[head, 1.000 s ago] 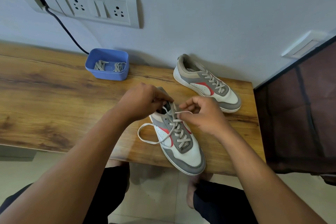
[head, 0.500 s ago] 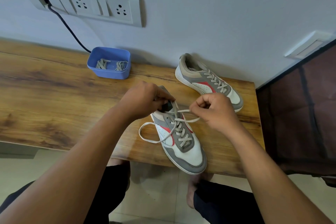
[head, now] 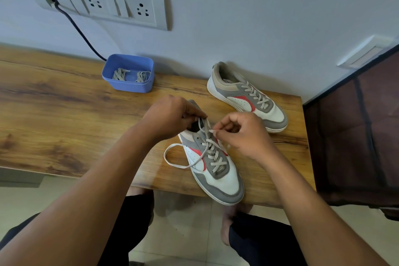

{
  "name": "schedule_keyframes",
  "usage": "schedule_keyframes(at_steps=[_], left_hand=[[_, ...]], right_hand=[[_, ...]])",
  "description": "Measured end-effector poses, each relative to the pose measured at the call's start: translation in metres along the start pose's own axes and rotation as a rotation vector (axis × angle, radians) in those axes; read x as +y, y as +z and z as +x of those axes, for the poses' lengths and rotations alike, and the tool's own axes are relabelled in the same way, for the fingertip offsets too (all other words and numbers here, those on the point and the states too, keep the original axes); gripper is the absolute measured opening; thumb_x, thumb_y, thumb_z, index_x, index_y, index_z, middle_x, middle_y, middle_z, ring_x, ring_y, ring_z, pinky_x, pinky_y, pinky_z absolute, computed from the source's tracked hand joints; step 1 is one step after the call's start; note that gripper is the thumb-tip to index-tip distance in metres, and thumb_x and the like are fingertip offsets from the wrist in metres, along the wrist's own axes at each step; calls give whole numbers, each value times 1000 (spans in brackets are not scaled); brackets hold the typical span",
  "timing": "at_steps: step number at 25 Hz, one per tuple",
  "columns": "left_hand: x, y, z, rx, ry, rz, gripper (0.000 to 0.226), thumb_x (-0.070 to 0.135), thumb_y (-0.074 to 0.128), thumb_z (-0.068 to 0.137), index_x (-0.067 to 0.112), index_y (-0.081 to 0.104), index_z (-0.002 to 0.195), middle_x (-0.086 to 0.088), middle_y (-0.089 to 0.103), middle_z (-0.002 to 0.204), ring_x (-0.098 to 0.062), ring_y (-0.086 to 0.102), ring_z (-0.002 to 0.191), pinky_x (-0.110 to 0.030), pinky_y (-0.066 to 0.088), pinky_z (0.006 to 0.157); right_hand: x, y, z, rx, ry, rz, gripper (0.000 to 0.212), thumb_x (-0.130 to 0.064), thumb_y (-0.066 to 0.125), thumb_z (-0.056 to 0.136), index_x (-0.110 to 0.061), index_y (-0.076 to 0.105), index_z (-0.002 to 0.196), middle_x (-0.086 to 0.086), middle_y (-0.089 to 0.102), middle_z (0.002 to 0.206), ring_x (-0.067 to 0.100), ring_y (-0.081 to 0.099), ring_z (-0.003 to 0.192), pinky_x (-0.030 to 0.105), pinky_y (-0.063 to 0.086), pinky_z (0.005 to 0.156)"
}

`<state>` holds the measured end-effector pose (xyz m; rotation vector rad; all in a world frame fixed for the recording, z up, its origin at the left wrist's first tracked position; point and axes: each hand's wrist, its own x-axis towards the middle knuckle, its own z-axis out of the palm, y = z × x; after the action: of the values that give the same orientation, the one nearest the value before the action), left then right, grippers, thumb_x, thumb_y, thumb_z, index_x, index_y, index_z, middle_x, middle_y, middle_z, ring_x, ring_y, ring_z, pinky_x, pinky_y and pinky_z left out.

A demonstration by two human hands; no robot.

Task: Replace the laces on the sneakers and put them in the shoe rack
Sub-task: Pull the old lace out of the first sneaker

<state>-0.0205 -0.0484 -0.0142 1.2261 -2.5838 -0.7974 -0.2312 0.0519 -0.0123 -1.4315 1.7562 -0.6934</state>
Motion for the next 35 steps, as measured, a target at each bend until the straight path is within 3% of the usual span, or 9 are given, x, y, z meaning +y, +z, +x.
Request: schedule_keyframes(at_steps=[3, 6, 11, 15, 18, 22, 26, 31, 35], left_hand=[[0, -1, -2, 4, -1, -16, 31, 22, 67, 95, 43, 75, 116, 20, 76, 94, 5, 57, 66, -14, 36, 58], [1, 0, -2, 17, 1, -10, 31, 23, 67, 95, 43, 75, 117, 21, 76, 96, 4, 53, 64, -11, 34, 58], [8, -2, -3, 20, 42, -2, 29, 20, 66, 97, 35, 75, 119, 54, 47, 69, 15, 53, 65, -7, 35, 57], [11, -2, -5, 21, 53, 4, 30, 21, 65, 98, 35, 74, 123, 37, 62, 89, -1, 60, 74, -21, 44, 64], [12, -1, -4, 46, 73, -13, 30, 20, 65, 97, 34, 74, 123, 40, 53, 83, -1, 55, 73, -12, 35, 60], [7, 4, -4, 63, 63, 5, 33, 20, 63, 98, 35, 72, 126, 13, 74, 110, 0, 52, 77, -8, 31, 60], [9, 5, -1, 131, 102, -39, 40, 7, 65, 93, 33, 74, 122, 8, 76, 114, -6, 64, 82, -16, 45, 68], [18, 2, -6, 376, -17, -163, 14, 15, 72, 90, 23, 80, 99, 11, 74, 83, -2, 65, 70, -24, 54, 65], [18, 6, -12, 6, -198, -221, 12, 30, 79, 86, 21, 76, 78, 6, 72, 67, -10, 69, 66, -36, 59, 66]], right_hand=[[6, -5, 5, 97, -9, -68, 10, -25, 85, 78, -27, 76, 73, -9, 74, 71, 9, 69, 65, 43, 63, 67], [9, -9, 6, 69, 39, -67, 7, -29, 85, 77, -28, 77, 77, -10, 73, 72, 4, 66, 65, 35, 59, 65], [2, -3, 3, 75, -22, -74, 14, -21, 84, 84, -32, 79, 77, -15, 75, 72, 2, 68, 64, 31, 58, 63], [4, -9, 3, 38, -8, -41, 11, -21, 86, 81, -29, 80, 81, -18, 73, 71, -2, 65, 63, 22, 51, 61], [1, -2, 4, 50, -61, -16, 8, -22, 86, 83, -27, 80, 81, -11, 74, 72, 2, 66, 64, 26, 55, 62], [16, -33, 2, 18, 77, -180, 12, -22, 85, 84, -28, 77, 78, -14, 71, 73, 1, 65, 68, 26, 51, 64], [12, -26, 6, -35, -123, -227, 48, -9, 79, 89, -40, 72, 125, -16, 66, 117, 2, 62, 109, 29, 54, 90], [3, -3, 20, -35, -287, -407, 38, -18, 85, 85, -36, 74, 117, -11, 50, 127, 12, 57, 117, 41, 56, 94], [3, -3, 20, 40, -352, -430, 24, -24, 89, 80, -32, 76, 98, -17, 60, 114, 13, 59, 106, 45, 57, 79]])
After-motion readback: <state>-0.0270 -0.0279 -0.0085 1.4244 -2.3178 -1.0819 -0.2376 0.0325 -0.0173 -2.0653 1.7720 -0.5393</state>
